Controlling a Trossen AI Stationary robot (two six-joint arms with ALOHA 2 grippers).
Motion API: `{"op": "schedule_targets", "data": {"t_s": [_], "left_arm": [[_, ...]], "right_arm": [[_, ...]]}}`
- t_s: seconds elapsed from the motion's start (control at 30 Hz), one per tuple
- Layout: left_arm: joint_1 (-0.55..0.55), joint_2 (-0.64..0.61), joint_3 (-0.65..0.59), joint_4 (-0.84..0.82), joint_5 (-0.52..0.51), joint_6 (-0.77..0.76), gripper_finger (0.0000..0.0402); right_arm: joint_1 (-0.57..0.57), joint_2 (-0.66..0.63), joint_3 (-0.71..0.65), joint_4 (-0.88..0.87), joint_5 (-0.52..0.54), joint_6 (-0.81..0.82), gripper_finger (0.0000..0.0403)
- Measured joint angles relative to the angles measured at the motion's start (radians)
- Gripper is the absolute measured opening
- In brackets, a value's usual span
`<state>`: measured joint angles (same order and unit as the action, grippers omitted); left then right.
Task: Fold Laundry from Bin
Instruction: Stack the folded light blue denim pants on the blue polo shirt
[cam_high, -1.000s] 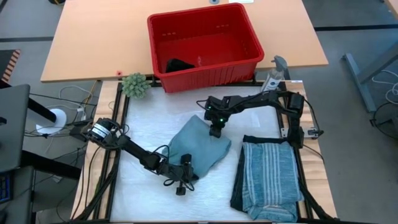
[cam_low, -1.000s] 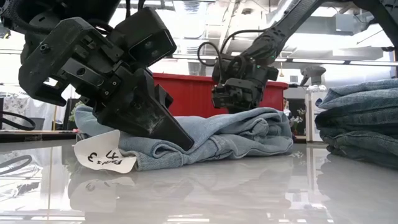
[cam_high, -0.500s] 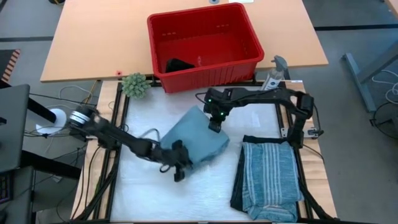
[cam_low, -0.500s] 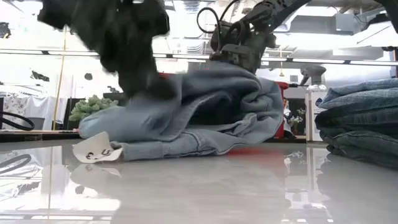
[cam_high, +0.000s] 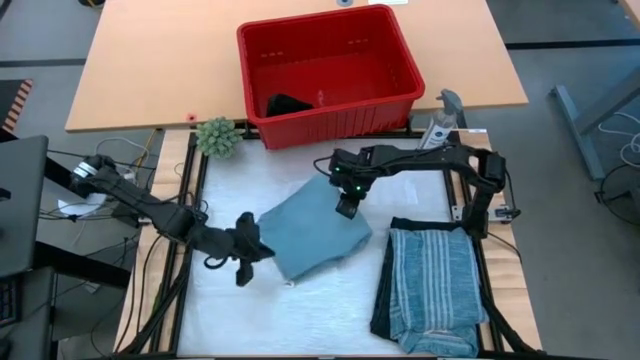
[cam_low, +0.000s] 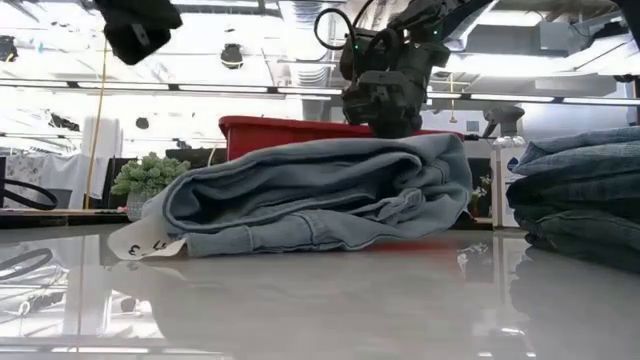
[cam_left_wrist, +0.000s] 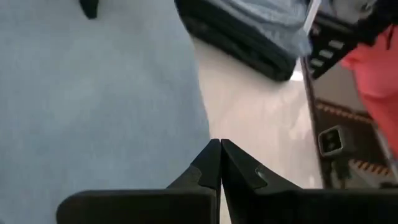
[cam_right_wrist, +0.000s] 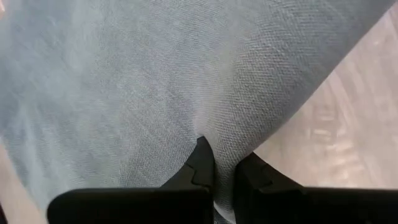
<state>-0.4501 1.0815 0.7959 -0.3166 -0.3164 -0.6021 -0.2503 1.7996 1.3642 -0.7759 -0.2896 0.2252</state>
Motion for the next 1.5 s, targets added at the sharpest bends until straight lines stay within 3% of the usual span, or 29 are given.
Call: {"op": "schedule_targets", "data": {"t_s": [0.03, 0.17, 0.27, 0.5, 0.77, 1.0, 1.17, 1.33, 1.5], "left_arm": [[-0.014, 0.0, 0.0, -0.019, -0.03, -0.002, 0.0], [-0.046, 0.015, -0.037, -0.077, -0.317, -0.14, 0.0], [-0.049, 0.016, -0.104, -0.078, -0.41, -0.25, 0.0], [-0.045, 0.016, -0.228, -0.021, -0.36, -0.326, 0.0], [-0.03, 0.015, -0.293, -0.023, -0.37, -0.317, 0.0], [0.013, 0.015, -0.294, 0.093, -0.37, -0.267, 0.0], [0.048, 0.015, -0.294, 0.205, -0.367, -0.146, 0.0], [0.104, 0.015, -0.294, 0.228, -0.363, -0.09, 0.0], [0.153, 0.015, -0.294, 0.23, -0.317, -0.075, 0.0]], "right_arm": [[0.005, -0.005, 0.002, -0.004, 0.001, 0.014, 0.0046], [0.035, -0.041, 0.035, -0.045, 0.014, 0.124, 0.0046], [0.063, -0.094, 0.057, -0.082, 0.07, 0.222, 0.0046], [0.142, -0.235, 0.058, -0.05, 0.079, 0.374, 0.0046], [0.325, -0.321, 0.058, 0.069, 0.087, 0.52, 0.0046], [0.446, -0.328, 0.059, 0.082, 0.123, 0.61, 0.0045], [0.524, -0.328, 0.144, 0.074, 0.11, 0.624, 0.0045], [0.604, -0.328, 0.313, -0.083, 0.129, 0.643, 0.0045], [0.692, -0.329, 0.442, -0.311, 0.127, 0.763, 0.0045]]}}
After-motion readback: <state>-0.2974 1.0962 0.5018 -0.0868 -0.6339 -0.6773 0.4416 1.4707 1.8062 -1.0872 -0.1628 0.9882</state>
